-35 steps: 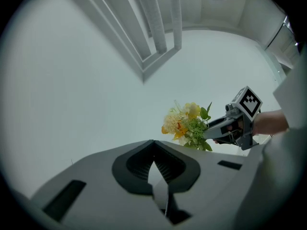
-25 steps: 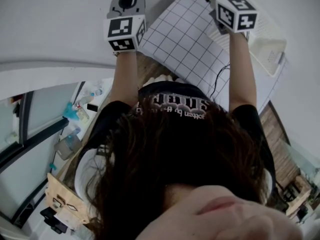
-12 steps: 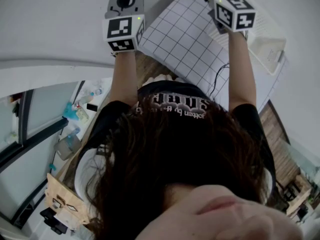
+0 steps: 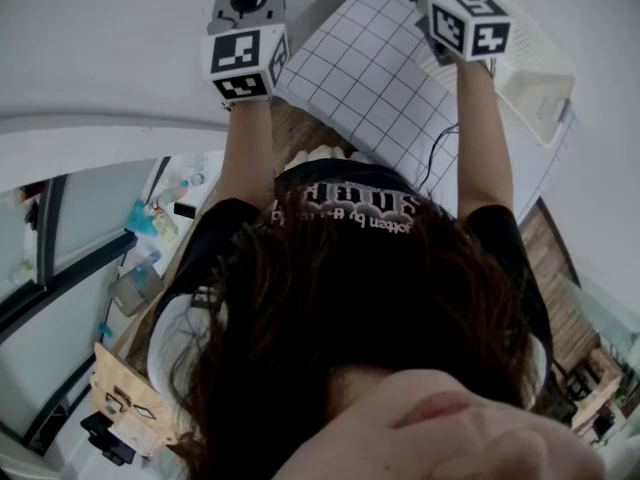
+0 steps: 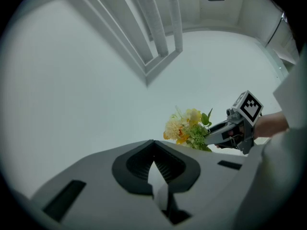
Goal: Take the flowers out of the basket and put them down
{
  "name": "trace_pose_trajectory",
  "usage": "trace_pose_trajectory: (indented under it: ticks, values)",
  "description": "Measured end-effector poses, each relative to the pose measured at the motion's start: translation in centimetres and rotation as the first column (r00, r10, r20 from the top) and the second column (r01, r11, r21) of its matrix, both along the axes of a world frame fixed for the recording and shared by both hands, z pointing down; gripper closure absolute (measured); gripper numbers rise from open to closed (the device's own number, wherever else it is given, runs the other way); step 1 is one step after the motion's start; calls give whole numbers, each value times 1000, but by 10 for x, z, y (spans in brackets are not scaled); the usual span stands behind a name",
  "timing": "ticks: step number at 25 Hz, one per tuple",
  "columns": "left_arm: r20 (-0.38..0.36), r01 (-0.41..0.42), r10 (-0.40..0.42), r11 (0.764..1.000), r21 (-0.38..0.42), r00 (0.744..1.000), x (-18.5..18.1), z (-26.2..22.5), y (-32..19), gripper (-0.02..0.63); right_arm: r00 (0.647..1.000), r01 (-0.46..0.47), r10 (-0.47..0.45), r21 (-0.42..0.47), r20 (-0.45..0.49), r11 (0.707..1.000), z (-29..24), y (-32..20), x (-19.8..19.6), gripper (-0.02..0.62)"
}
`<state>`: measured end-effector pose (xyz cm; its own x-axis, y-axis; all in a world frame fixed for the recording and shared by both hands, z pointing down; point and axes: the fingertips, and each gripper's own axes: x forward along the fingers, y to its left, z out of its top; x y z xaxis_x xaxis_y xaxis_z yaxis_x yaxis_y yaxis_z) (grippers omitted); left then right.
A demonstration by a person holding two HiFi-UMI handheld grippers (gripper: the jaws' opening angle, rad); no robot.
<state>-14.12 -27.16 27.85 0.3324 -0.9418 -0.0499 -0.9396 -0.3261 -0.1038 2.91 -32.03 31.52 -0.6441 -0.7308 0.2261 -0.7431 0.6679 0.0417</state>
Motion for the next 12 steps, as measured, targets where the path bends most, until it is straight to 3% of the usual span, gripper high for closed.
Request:
trace_pose_trajectory:
  ticks: [12]
  values:
    - [-31, 25, -25, 1000, -12, 999, -17, 6, 1, 604, 1000, 21, -21, -36, -7, 999, 23, 6, -16, 491]
